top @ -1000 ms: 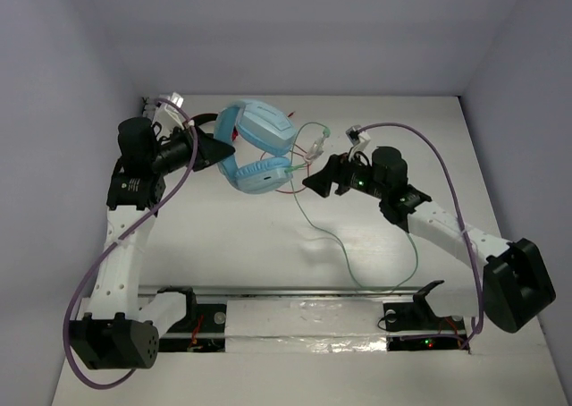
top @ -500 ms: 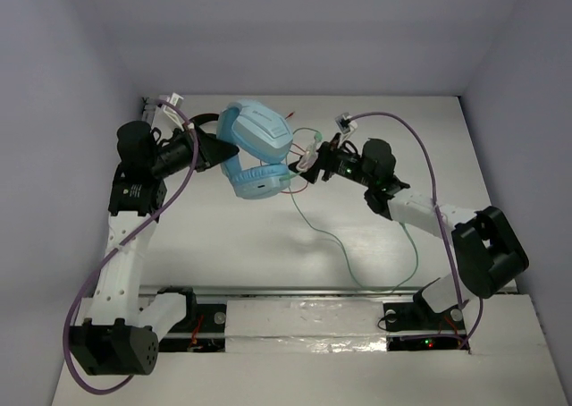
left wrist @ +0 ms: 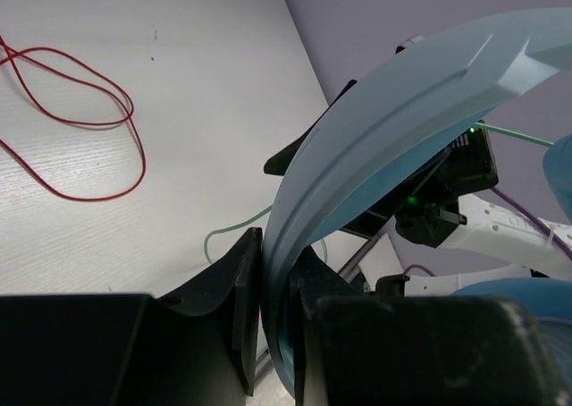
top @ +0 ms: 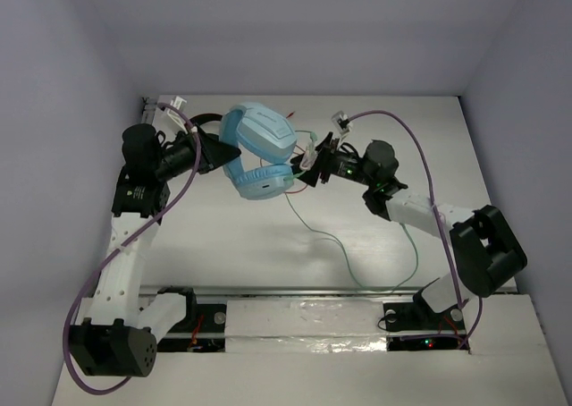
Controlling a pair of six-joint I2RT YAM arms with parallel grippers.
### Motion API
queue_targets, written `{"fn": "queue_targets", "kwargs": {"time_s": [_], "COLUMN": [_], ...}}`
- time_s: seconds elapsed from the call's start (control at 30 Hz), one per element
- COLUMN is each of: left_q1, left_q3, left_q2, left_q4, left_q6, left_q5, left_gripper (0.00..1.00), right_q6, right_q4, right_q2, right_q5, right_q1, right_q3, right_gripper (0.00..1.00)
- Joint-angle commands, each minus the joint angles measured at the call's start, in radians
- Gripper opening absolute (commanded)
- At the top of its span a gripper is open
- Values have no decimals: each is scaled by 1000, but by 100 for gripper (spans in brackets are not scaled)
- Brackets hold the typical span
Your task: Wrap the headphones
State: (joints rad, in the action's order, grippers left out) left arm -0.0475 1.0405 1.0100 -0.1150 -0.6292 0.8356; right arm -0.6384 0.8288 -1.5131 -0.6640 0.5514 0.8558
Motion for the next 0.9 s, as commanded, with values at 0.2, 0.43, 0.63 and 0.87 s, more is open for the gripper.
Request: {"fn": "queue_targets", "kwargs": {"time_s": [0.2, 0.43, 0.63, 0.87], "left_q1": [-34, -43, -52, -52], "left_q3": [9, 12, 15, 62], "left_q2": [-30, -31, -40, -70], "left_q4": [95, 97, 57, -49], "left_q6": [-41, -50, -23, 57], "left_q5": [-3, -9, -58, -268], "left_gripper": [0, 0, 0, 0], "right_q6": [-18, -153, -184, 72], "right_q4": [107, 306, 371, -231], "right_q2": [-81, -174, -168, 154], "right_q5": [-46, -52, -8, 547], "right_q1": [71, 81, 81, 81], "right_q3": [91, 101, 71, -23], "right_gripper": [67, 63, 12, 0]}}
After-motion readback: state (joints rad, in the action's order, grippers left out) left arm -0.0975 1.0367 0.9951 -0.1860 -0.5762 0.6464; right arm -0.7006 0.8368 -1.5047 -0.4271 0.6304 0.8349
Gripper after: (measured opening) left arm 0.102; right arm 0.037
